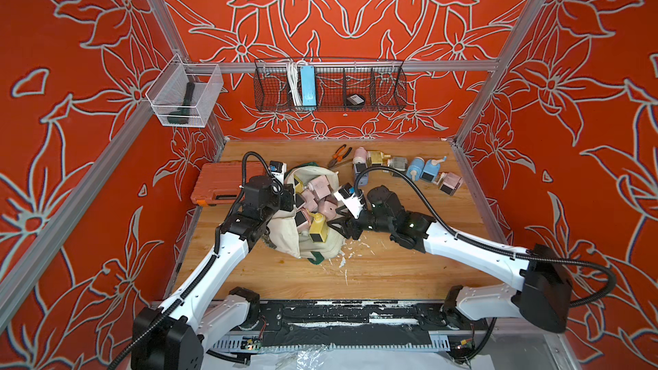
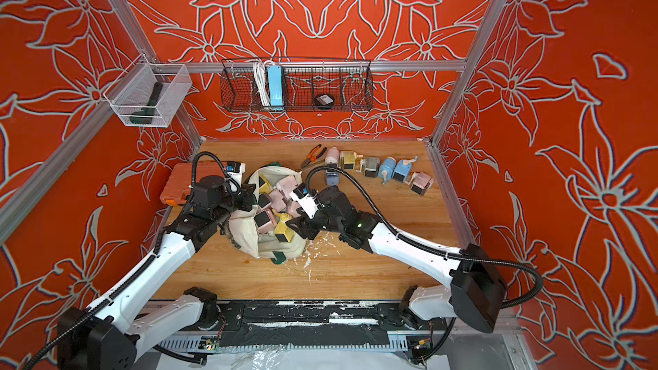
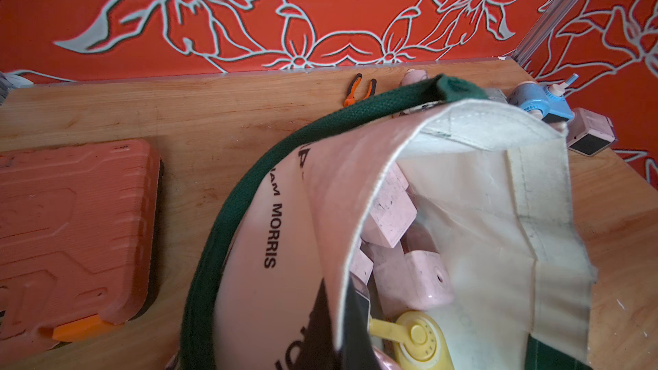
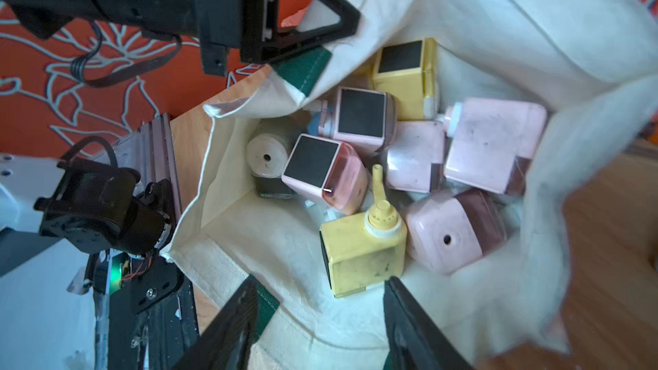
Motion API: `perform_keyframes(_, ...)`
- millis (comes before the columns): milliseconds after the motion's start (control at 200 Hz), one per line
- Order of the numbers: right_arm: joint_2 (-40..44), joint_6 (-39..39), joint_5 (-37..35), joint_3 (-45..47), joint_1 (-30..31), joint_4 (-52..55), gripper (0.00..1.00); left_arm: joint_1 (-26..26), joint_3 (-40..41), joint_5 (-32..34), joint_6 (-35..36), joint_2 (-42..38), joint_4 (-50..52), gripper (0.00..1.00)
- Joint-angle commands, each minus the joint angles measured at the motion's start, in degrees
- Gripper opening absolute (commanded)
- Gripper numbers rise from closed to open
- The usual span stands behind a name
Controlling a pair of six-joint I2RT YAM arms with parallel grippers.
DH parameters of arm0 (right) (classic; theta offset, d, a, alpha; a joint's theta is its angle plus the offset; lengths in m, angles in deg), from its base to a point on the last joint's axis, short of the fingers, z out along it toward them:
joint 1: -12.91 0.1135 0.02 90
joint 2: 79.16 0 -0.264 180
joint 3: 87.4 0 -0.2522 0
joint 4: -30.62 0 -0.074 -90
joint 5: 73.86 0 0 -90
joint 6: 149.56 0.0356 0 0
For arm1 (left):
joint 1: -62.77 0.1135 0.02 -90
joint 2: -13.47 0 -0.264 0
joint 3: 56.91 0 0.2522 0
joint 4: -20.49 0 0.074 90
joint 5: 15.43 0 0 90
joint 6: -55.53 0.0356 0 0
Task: Take out the pencil sharpeners from the tote bags
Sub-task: Pick up the pencil sharpener from the canvas bag.
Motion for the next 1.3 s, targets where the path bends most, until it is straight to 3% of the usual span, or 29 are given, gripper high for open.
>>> perform_keyframes(0, -5.04, -11.42, 8.36, -2.51, 0.25, -3.40, 0.63, -0.60, -0.13, -0.81, 0.49, -0.93, 2.11, 0.00)
perform_keyframes(90, -10.35, -20.88, 12.56, -6.94, 0.27, 1.10, 0.69, -0.61, -0.64, -1.24, 0.31, -0.76, 2.59, 0.00)
perform_keyframes(185, -15.67, -27.03, 11.30, -11.82, 0.31, 5.20, 0.70, -0.70, -1.69, -1.78, -0.20, -0.66, 3.68, 0.00)
perform_keyframes(495, -24.88, -38.45, 9.96, -22.62, 0.18, 11.06, 0.76, -0.70, -0.01, -2.44, -2.28, -4.00, 3.61, 0.00)
perform_keyframes(681, -29.51, -49.41, 18.10, -29.17, 0.14, 21.03, 0.77, -0.70, 0.99, -1.24, -0.94, -4.18, 2.95, 0.00)
perform_keyframes(856, -30.58, -50.94, 20.16, -28.32, 0.14, 17.03, 0.78, -0.70, 1.86, -1.28, -0.28, -4.41, 2.15, 0.00)
perform_keyframes(1001, -33.53, -54.90, 17.83, -32.40, 0.10, 22.38, 0.78, -0.70, 2.57, -0.59, 0.47, -4.96, 2.20, 0.00)
perform_keyframes(1296, -36.48, -53.78, 19.01, -31.89, 0.49, 18.49, 0.73, -0.70, 3.27, -1.11, 0.12, -5.33, 2.37, 0.00)
